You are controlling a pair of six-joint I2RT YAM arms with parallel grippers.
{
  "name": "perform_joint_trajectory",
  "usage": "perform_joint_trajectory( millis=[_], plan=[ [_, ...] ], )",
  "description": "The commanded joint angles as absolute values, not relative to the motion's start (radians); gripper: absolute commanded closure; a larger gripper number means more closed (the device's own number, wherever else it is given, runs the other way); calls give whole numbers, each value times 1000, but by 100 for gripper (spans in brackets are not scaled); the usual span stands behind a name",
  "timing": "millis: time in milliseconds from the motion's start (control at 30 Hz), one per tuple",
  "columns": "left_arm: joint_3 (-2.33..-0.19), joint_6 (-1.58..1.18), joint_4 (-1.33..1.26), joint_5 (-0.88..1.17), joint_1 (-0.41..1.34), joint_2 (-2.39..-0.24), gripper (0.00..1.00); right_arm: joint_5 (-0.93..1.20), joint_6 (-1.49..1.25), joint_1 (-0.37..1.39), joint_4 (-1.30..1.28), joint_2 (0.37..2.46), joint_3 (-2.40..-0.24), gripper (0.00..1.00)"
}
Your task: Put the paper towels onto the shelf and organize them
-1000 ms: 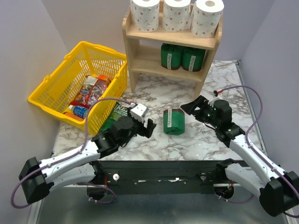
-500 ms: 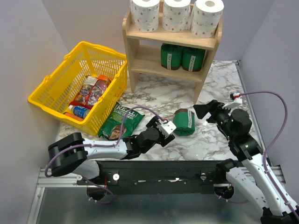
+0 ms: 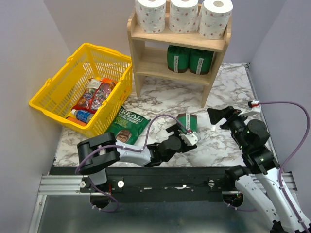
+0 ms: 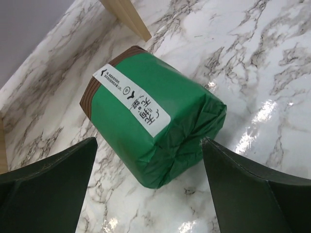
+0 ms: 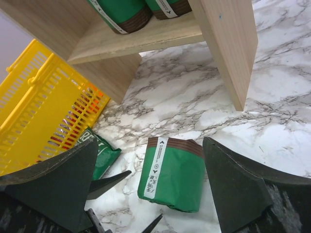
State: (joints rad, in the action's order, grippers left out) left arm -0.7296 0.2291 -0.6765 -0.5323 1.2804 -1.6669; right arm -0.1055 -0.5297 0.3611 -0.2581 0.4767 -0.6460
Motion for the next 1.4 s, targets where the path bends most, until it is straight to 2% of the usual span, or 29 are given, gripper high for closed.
perform_joint_trajectory(
  millis=[0, 267, 467, 567, 600, 700, 733, 833, 933, 967, 1000, 1067, 1267, 1367],
  plan=[
    [-756, 259, -775, -578, 1282, -1744, 3, -147, -517, 367, -279, 457, -661, 4],
    [-810, 284, -790, -610, 1279, -1827, 5, -172, -509, 367, -276, 443, -670, 3],
    [-857, 288, -764, -635, 1264, -1870, 15, -176, -511, 367, -278, 431, -664, 3],
    [-853, 276, -755, -655, 1262, -1859, 30, -187, -500, 368, -278, 420, -663, 3],
    [-848, 273, -755, -655, 1262, -1853, 40, -190, -494, 367, -278, 417, -663, 3],
    [-853, 264, -735, -664, 1262, -1829, 53, -195, -494, 368, -279, 413, -663, 3],
    [-860, 262, -721, -669, 1262, -1816, 55, -192, -494, 368, -279, 408, -664, 3],
    [-917, 218, -603, -698, 1255, -1778, 55, -177, -492, 367, -282, 405, -670, 3],
    [-1024, 43, -318, -671, 1212, -1708, 56, -155, -485, 367, -293, 402, -689, 3],
    [-1052, 3, -154, -649, 1197, -1688, 58, -147, -482, 367, -295, 400, -696, 3],
    [-1075, -111, -84, -638, 1183, -1668, 61, -143, -471, 367, -296, 402, -699, 2],
    [-1100, -182, 45, -588, 1135, -1596, 62, -126, -463, 367, -307, 405, -706, 2],
    [-1104, -405, 294, -321, 947, -1462, 60, -114, -477, 367, -319, 396, -718, 2],
    [-1104, -455, 366, -267, 882, -1447, 60, -109, -477, 365, -322, 399, -732, 2]
  ],
)
